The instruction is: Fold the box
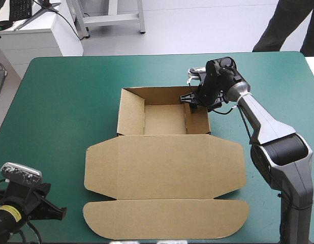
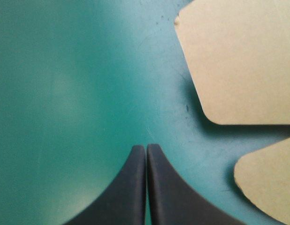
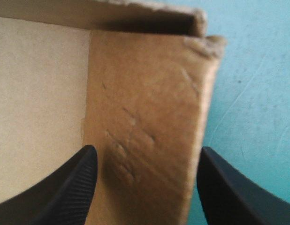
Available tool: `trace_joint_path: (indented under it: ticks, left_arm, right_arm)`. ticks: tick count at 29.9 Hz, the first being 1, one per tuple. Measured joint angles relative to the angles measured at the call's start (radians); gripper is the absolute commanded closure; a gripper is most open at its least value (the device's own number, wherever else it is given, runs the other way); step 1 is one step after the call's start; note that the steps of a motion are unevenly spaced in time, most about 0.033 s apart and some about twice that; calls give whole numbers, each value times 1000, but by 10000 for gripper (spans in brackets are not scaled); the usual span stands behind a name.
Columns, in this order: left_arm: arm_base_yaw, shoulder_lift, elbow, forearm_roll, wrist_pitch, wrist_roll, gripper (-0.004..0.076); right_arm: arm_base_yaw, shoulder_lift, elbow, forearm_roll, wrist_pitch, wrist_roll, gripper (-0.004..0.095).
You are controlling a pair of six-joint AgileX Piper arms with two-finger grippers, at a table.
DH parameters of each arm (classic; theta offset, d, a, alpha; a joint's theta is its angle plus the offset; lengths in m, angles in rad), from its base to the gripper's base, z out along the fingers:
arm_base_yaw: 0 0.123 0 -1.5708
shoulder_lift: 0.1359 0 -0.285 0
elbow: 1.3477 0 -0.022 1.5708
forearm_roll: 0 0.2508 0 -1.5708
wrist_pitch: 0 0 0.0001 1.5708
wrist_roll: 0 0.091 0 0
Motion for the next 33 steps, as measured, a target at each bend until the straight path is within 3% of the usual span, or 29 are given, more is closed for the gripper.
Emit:
trace_joint_path:
  ticks: [3,5,7,9,10,25,33]
  left_arm:
    - [0,-54,72,0,-2,-21,734]
    - [0,-80,112,0,-4,-24,734]
    - [0,-95,142,0,-7,-27,734]
    - [0,-101,161,0,-8,-28,734]
    - [0,-102,168,0,-8,-28,734]
    - [0,-103,181,0,-17,-28,734]
    - [0,-103,182,0,5,-28,734]
  right_arm:
    - [0,0,18,9,0,2,348]
    - [0,1,27,9,0,2,434]
    - [0,1,31,10,-1,2,606]
    - [0,1,35,11,-3,2,884]
    - [0,1,38,11,-4,-2,924]
    - [-17,-10,49,-3,-9,-13,908]
    - [-246,-111,49,-91,-6,-65,909]
